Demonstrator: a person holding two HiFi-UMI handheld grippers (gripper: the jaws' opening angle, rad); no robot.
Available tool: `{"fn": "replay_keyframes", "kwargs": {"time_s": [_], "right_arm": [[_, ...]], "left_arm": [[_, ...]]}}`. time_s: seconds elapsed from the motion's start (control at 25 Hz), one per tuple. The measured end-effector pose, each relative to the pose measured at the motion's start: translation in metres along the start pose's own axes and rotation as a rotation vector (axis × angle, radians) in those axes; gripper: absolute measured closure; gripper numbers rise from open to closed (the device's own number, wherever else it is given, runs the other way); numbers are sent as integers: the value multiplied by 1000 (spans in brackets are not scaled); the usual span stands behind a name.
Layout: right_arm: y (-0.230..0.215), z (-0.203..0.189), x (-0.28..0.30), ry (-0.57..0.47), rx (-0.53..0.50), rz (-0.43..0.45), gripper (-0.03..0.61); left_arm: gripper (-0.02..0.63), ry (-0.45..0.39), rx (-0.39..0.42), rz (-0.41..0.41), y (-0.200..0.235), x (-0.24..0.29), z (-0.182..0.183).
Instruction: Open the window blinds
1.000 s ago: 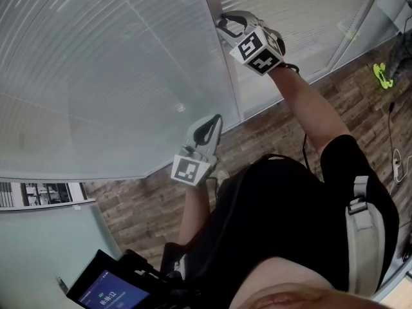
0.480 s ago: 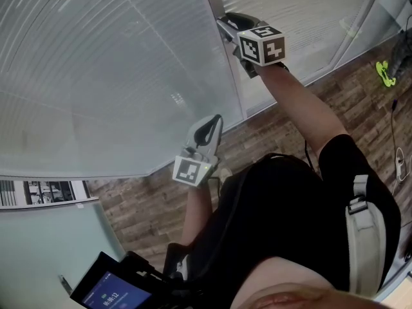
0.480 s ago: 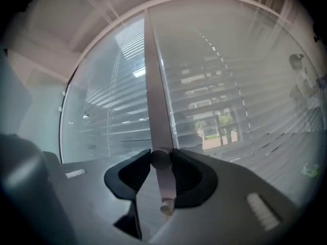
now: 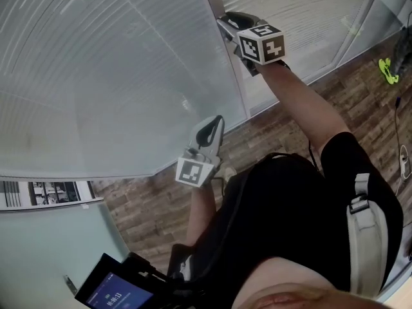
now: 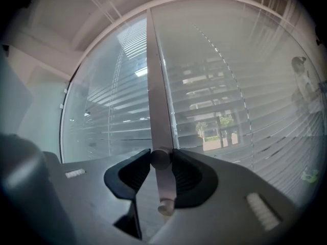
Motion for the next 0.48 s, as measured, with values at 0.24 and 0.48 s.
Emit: {"fn": "replay_keyframes", "kwargs": {"time_s": [0.24,0.48], "right_arm": [[3,-2,3,31,-87,45,400],[15,13,-8,34,-359,82,311]], "left_arm": [[611,-3,-9,4,0,1,0],[611,5,-12,2,-1,-1,-2]]}}
Point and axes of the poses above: the fingertips, and each gripper's own axes: x forward along the fingers, y to its left, z out of its top, the point moved 5 cm from there along -x, backward along the fingers, and after that the axes turned 3 degrees about x, right-handed, at the moved point
